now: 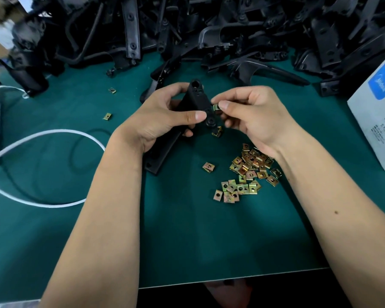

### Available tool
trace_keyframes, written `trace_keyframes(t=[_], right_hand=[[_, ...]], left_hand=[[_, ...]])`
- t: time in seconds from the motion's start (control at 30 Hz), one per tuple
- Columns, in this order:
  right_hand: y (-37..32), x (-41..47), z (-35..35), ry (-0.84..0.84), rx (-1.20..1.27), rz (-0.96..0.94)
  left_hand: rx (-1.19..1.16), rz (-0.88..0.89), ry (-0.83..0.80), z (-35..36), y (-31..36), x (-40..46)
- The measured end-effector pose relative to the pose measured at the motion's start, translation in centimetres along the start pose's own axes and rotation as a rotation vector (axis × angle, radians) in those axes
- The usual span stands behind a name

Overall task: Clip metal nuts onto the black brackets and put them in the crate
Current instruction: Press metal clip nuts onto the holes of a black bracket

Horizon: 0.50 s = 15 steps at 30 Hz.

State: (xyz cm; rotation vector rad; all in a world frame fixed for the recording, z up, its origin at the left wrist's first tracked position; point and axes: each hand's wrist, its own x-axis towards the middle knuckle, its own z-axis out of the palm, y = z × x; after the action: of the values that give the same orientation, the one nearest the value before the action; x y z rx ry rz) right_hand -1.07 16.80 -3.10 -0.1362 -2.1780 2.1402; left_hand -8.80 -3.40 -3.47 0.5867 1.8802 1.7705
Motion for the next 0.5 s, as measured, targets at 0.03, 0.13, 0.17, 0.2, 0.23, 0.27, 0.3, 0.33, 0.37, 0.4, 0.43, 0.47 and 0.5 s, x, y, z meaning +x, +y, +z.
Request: trace_keyframes(t=[0.03, 0.13, 0.17, 0.2, 0.23, 0.27, 0.3, 0.33, 0.37, 0.4, 0.43, 0.47, 0.5], right_hand=[[-0.01, 0.00, 0.01, -0.011, 0.004, 0.013], [-0.12, -0.05, 0.17, -0.030, 0.008, 0.041], [-0.19, -0.07, 0.20, -0.028, 0.020, 0.044], [-0.25, -0.10, 0.23, -0.021, 0.034, 0.044], [-0.29, -0.14, 0.27, -0.011, 0.044, 0.042], [-0.29, -0.17, 0.32, -0.003, 0.050, 0.039], [-0.30, -0.23, 0.40, 0.005, 0.053, 0.038], [-0.33, -0.27, 0.52, 0.012, 0.057, 0.037], [-0.36, -0.31, 0.63, 0.021, 0.066, 0.038], [-0.37, -0.32, 0.72, 0.030, 0.085, 0.041], [-0.43, -0.33, 0.79, 0.039, 0.110, 0.046], [-0.47, -0.34, 0.84, 0.048, 0.137, 0.053], [-0.51, -0.32, 0.86, 0.055, 0.156, 0.058]], left_hand=[[0.000, 0.002, 0.004, 0.01, -0.01, 0.04], [-0.007, 0.000, 0.019, -0.03, -0.04, 0.13], [-0.009, 0.001, 0.021, -0.06, -0.05, 0.15], [-0.010, 0.001, 0.020, -0.06, -0.09, 0.20], [-0.010, 0.002, 0.017, -0.02, -0.12, 0.23], [-0.009, 0.003, 0.014, 0.01, -0.13, 0.24], [-0.007, 0.006, 0.012, 0.04, -0.12, 0.25], [-0.006, 0.008, 0.011, 0.07, -0.13, 0.25], [-0.005, 0.010, 0.011, 0.07, -0.11, 0.24], [-0.006, 0.012, 0.013, 0.11, -0.11, 0.23], [-0.007, 0.013, 0.018, 0.15, -0.10, 0.22], [-0.009, 0.012, 0.024, 0.19, -0.10, 0.21], [-0.009, 0.011, 0.032, 0.20, -0.08, 0.20]])
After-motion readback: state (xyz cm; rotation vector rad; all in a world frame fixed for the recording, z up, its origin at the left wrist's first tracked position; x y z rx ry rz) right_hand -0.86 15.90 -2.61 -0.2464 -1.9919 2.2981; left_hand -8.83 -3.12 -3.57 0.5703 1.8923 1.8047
